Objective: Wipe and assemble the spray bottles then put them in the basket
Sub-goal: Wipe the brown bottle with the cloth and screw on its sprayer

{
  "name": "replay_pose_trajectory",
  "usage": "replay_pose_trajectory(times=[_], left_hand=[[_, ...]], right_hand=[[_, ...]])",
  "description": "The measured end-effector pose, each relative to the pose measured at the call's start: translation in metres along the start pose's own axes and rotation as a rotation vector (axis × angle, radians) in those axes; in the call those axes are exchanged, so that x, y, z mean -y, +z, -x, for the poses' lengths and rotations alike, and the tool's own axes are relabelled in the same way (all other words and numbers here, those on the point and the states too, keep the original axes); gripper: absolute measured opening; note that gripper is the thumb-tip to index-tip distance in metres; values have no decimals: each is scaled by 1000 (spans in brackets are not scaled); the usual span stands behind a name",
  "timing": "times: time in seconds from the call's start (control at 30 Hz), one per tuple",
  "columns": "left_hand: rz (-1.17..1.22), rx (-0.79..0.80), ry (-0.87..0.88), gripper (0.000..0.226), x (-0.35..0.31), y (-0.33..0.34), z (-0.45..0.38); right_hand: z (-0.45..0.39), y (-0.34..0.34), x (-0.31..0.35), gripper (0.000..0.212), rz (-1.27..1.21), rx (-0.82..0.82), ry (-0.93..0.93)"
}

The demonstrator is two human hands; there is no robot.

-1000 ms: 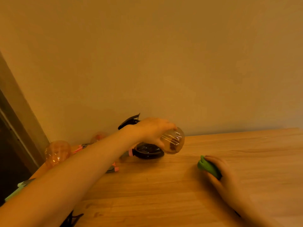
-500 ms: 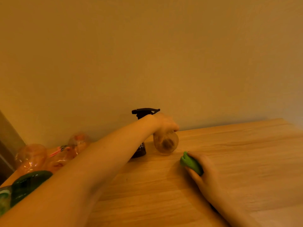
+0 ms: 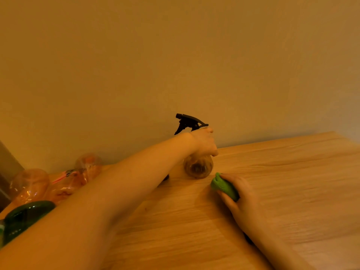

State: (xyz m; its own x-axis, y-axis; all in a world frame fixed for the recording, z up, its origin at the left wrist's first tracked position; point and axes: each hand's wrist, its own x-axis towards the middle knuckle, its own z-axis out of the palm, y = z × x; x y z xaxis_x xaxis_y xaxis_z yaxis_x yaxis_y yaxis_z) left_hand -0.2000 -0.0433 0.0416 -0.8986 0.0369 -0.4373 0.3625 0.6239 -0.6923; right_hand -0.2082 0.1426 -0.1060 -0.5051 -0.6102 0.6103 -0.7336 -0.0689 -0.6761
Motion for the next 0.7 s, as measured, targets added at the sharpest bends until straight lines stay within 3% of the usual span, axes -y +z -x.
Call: replay_pose_trajectory(times=[0.1,0.23,0.3,0.43,0.5,0.57,0.63,0.7], left_hand=[[16,-65,-18,62,0,1,4],[229,-233,-59,51,-4,1,24],[477,-350,-119,42,-10,6,33],[996,-737,-322,31,-22,11,56],[1027,-992,-470,37,-26,15,65],[954,-1142,-685,54,-28,23,69],[949,-1044,-864,76,-26,32,70],[1079,-844,-896,89,-22,40,69]], right_hand=[[0,-1,2,46,-14,-25,10],[0,-4,8,45,-66,-92,38],[0,-5,8,46,-77,-108,57],[0,-5,5,45,-90,-117,83],[0,-5,6,45,-94,-115,86],[1,-5,6,49,-91,-106,91],[0,-5,5,53,-79,-103,91],[0,-5,4,53,-77,-101,94]])
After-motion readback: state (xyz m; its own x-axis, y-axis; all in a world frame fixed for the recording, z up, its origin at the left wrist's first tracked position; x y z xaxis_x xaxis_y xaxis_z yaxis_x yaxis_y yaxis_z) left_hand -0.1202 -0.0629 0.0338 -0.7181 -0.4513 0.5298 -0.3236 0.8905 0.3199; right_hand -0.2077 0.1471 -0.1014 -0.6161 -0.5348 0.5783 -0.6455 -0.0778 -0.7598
